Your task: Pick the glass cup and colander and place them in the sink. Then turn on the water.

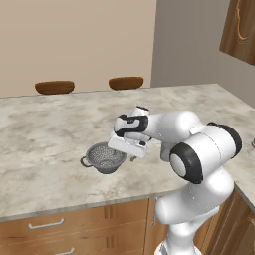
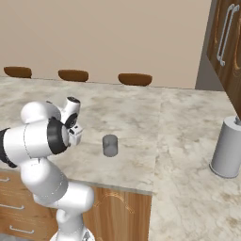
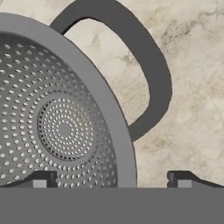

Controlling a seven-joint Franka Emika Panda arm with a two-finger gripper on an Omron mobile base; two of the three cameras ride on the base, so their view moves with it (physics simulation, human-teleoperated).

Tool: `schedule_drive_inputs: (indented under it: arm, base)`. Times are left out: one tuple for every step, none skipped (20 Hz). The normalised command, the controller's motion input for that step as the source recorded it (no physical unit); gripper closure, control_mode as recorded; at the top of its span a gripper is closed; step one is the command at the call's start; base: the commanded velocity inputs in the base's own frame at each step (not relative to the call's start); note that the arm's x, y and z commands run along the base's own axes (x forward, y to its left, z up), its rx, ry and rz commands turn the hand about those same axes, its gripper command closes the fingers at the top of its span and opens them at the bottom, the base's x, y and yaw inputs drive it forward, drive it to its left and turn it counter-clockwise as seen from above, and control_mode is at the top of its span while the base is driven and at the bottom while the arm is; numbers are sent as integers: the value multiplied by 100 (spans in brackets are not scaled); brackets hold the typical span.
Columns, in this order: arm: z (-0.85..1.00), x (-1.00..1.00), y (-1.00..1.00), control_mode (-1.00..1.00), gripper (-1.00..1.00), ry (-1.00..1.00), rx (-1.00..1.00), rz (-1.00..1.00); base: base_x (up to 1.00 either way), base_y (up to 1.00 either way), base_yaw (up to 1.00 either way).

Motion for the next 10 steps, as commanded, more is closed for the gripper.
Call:
schedule_drive_inputs:
  arm:
    - [-18,0,16,-100,-100,0,0,0]
    - [-19,0,13,-100,-100,0,0,0]
    - [-20,0,11,-100,-100,0,0,0]
    - [-18,0,6,-100,-100,0,0,0]
    - [-20,0,1,-100,-100,0,1,0]
    - [-19,0,0,-100,-100,0,0,0]
    - [-16,0,0,-100,-100,0,0,0]
    - [-16,0,0,-100,-100,0,0,0]
    - [-17,0,0,-100,-100,0,0,0]
    - [-17,0,0,-100,-100,0,0,0]
  base:
    - [0,0,0]
    - [0,0,0]
    - [0,0,0]
    - [0,0,0]
    - [0,0,0]
    - [0,0,0]
    - [0,0,0]
    - [0,0,0]
    - [0,0,0]
    - [0,0,0]
